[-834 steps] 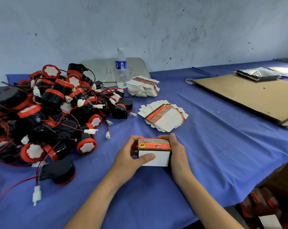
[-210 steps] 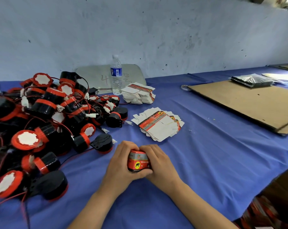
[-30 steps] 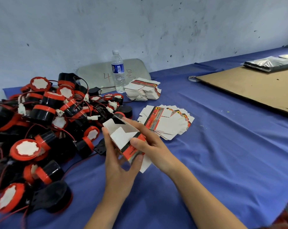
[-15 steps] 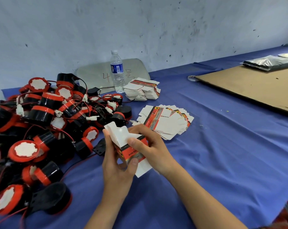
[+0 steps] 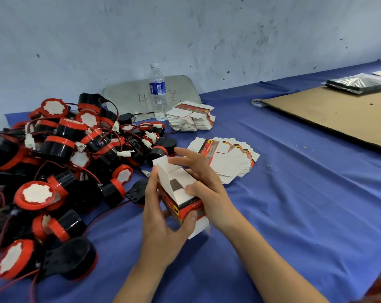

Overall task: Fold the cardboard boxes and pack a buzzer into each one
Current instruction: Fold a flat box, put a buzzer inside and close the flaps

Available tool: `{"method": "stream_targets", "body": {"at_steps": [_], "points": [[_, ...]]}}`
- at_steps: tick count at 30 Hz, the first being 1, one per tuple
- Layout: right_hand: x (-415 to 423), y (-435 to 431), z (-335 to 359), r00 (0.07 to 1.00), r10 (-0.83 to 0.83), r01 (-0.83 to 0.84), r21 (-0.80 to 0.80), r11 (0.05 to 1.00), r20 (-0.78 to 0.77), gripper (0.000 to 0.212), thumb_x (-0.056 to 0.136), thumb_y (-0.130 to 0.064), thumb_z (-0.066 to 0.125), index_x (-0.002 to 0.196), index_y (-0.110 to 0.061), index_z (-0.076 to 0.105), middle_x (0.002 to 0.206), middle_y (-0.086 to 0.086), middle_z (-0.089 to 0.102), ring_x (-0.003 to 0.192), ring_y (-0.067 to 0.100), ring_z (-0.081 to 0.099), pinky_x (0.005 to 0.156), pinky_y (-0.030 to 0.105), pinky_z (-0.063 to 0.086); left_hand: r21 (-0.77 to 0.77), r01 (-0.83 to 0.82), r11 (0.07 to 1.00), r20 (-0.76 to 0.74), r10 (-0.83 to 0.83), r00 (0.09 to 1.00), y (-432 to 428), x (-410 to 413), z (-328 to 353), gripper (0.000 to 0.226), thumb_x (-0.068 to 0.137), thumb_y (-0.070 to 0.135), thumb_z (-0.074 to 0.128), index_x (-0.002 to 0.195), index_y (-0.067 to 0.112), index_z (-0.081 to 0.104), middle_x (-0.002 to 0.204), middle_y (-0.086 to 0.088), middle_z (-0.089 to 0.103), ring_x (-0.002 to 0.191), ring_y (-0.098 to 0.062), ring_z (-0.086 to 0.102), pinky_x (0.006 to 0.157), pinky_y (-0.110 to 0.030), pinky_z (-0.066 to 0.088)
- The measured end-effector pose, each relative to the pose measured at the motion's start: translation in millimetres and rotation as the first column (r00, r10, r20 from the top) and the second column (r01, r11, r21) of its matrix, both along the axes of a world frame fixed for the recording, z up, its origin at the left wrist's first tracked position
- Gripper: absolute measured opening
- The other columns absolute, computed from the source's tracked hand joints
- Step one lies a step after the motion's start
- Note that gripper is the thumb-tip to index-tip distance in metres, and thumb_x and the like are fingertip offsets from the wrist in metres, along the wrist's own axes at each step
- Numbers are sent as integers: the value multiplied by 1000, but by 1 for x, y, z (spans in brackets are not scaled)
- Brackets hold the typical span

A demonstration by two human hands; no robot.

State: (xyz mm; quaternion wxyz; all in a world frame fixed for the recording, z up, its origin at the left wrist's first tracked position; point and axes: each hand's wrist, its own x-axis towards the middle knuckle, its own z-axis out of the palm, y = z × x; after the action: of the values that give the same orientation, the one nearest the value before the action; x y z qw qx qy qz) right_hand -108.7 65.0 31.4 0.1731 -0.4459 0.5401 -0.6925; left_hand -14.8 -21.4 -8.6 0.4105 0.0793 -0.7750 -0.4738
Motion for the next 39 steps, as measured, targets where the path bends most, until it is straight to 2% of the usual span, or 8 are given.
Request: {"method": "stream_targets", "body": {"at_steps": [4, 8, 11, 15, 21, 27, 33, 39], "points": [[-1, 0, 2, 999, 36, -37, 27, 999, 6, 66, 72, -4, 41, 132, -30, 54, 117, -1, 56, 100, 6, 54, 81, 16, 46, -25, -17, 1000, 2, 17, 1000, 1, 1, 1, 97, 69, 43, 65, 143, 61, 5, 147, -8, 44, 128, -18, 51, 96, -27, 51], [0, 0, 4, 999, 34, -33, 29, 999, -21, 39, 76, -3, 43, 87, -23, 75, 105, 5, 50, 94, 7, 52, 77, 16, 44, -52, -25, 998, 18, 26, 999, 0, 2, -1, 97, 68, 44, 64, 141, 65, 5, 149, -8, 42, 131, -24, 48, 97, -45, 51], [0, -2, 1, 1000, 16, -15, 24, 1000, -14, 36, 79, -4, 45, 71, -28, 71, 103, -2, 54, 94, 9, 53, 77, 18, 43, -103, -43, 994, -4, 43, 999, 1, 1, 0, 89, 70, 43, 62, 142, 64, 12, 147, 5, 42, 132, -15, 46, 98, -28, 50], [1, -4, -4, 998, -32, 32, -13, 999, 50, 27, 93, -19, 42, 79, -14, 64, 99, 3, 57, 91, 14, 54, 80, 28, 43, -214, -64, 975, -89, 46, 995, -2, -2, -1, 64, 79, 36, 60, 138, 44, 37, 142, 0, 40, 130, -1, 41, 93, -6, 39], [7, -6, -8, 993, -109, 110, -32, 993, 34, 13, 96, -28, 41, 98, -21, 51, 90, -10, 60, 79, 3, 57, 70, 18, 46, -216, -99, 971, -88, 81, 993, -5, -1, -1, 37, 76, 34, 57, 112, 38, 53, 138, -12, 42, 126, 2, 41, 88, -10, 43], [10, -8, -9, 988, -151, 149, -53, 987, -16, 21, 92, -41, 40, 102, -27, 53, 100, 8, 56, 80, 37, 51, 73, 53, 44, -258, -151, 954, -138, 118, 983, -3, 0, 1, 23, 80, 31, 53, 100, 20, 53, 128, -9, 54, 120, -6, 49, 94, -13, 36], [8, -10, -12, 984, -179, 178, -70, 982, -7, 24, 94, -36, 39, 103, -19, 54, 93, 17, 54, 76, 37, 49, 74, 57, 41, -305, -168, 938, -151, 126, 980, -2, 1, 1, 13, 83, 33, 51, 89, 21, 51, 103, -1, 58, 102, 6, 52, 81, -8, 39], [9, -9, -12, 983, -183, 182, -110, 977, 2, 24, 94, -36, 40, 102, -20, 56, 102, 4, 59, 86, 30, 53, 78, 55, 43, -296, -156, 942, -183, 104, 977, -1, 0, -2, 32, 93, 49, 48, 102, 20, 52, 112, 2, 50, 110, 0, 49, 81, -21, 47]]}}
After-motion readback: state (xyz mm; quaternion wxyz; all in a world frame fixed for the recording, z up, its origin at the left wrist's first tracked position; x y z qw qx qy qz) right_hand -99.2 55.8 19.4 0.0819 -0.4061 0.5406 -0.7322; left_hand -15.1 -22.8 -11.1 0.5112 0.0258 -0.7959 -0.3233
